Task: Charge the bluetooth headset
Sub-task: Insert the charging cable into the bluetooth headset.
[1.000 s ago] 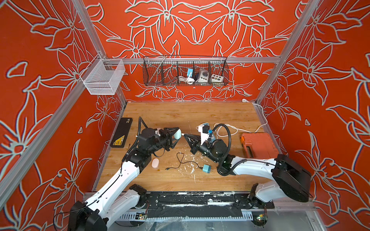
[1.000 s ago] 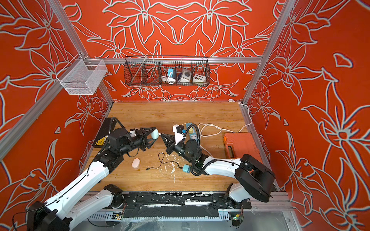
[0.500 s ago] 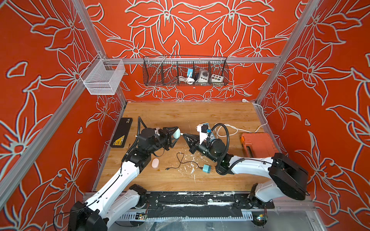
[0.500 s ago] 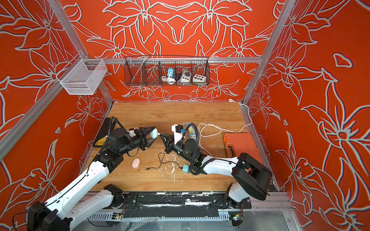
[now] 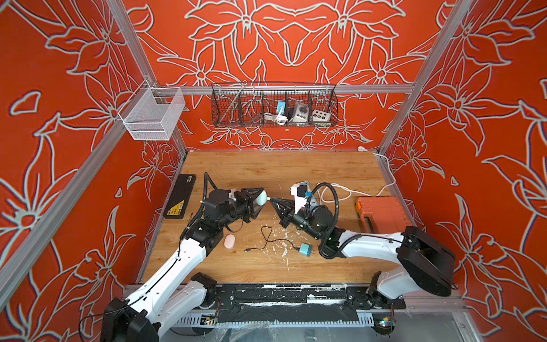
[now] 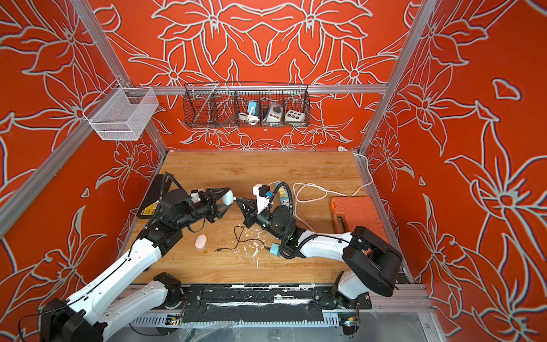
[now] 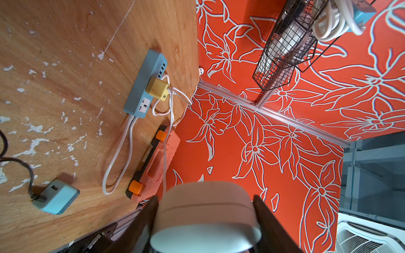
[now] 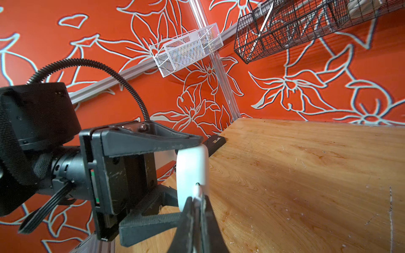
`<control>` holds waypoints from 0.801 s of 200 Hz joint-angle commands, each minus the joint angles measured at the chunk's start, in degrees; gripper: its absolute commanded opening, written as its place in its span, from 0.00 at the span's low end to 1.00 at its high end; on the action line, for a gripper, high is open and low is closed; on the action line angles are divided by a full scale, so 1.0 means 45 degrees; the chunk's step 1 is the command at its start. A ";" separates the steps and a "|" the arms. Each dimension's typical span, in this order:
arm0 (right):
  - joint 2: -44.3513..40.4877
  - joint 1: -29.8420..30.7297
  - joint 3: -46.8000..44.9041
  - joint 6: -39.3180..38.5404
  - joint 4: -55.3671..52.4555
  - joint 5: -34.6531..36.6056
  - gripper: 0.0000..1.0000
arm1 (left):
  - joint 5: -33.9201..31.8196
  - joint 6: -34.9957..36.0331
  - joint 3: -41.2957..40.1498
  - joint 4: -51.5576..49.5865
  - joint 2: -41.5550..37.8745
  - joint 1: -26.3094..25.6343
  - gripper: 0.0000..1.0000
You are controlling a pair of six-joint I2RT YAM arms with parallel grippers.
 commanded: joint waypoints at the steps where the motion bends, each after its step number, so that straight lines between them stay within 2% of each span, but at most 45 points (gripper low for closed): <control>1: -0.0094 0.0119 0.0592 -0.0440 -0.0731 -0.0103 0.00 | 0.0943 0.0167 0.0452 0.0560 -0.0198 -0.0119 0.46; 96: -0.0303 0.0119 0.0393 -0.1783 -0.0584 -0.0534 0.00 | 0.1799 0.0215 0.0511 0.1113 -0.0009 -0.0119 0.38; 160: -0.0513 0.0094 0.0347 -0.2008 -0.0582 -0.0463 0.00 | 0.2153 0.0082 0.0530 0.1524 0.0142 -0.0119 0.37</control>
